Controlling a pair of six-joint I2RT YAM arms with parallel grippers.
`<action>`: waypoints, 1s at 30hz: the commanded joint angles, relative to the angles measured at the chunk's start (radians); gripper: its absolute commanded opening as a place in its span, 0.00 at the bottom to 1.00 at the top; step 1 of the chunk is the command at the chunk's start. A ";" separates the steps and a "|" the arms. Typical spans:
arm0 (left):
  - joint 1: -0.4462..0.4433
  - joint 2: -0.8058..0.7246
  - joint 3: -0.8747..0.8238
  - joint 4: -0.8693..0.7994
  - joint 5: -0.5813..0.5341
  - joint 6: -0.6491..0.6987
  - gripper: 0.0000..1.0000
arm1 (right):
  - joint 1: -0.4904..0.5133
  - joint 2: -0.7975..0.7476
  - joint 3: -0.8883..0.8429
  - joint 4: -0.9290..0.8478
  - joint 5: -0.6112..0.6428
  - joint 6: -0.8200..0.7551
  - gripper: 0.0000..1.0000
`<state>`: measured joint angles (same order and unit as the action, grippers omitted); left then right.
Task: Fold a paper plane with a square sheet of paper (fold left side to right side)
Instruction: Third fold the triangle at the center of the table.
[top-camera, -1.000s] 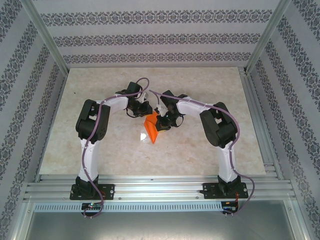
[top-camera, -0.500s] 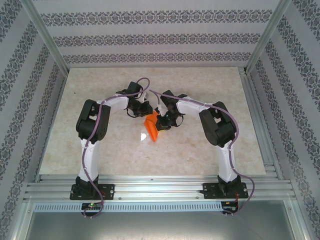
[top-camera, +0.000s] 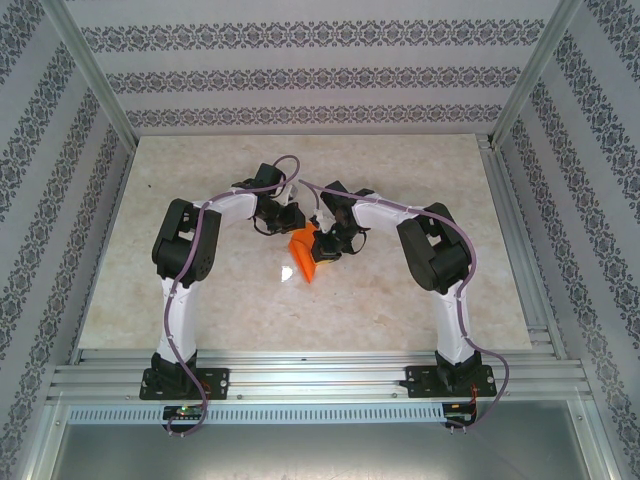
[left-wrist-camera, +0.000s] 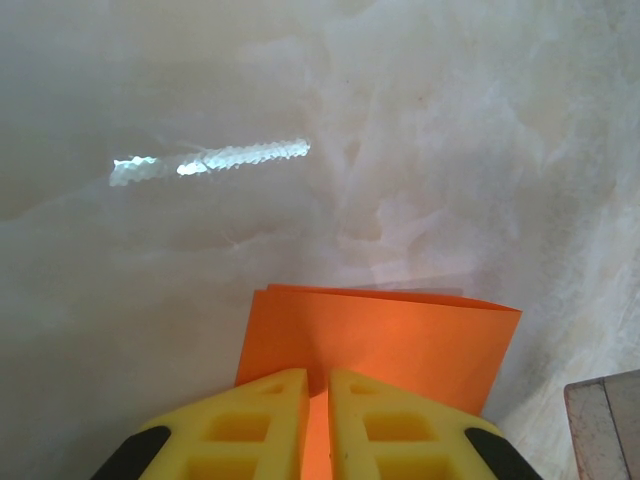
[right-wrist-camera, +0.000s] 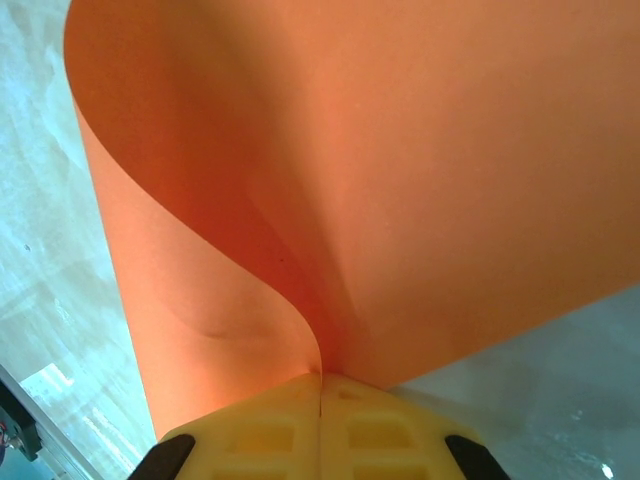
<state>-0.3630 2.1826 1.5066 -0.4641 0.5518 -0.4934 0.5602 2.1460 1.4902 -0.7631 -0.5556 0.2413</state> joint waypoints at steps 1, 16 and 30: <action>-0.016 0.034 0.005 -0.027 -0.041 0.030 0.14 | -0.002 -0.015 -0.004 0.025 -0.020 0.013 0.06; -0.015 0.029 0.000 -0.024 -0.041 0.030 0.17 | 0.012 0.009 -0.008 0.016 -0.003 0.013 0.07; 0.033 -0.107 0.037 -0.114 -0.114 0.065 0.40 | 0.018 0.032 -0.014 0.008 0.012 0.010 0.07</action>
<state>-0.3614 2.1498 1.5284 -0.5308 0.4957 -0.4618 0.5629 2.1513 1.4895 -0.7532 -0.5594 0.2451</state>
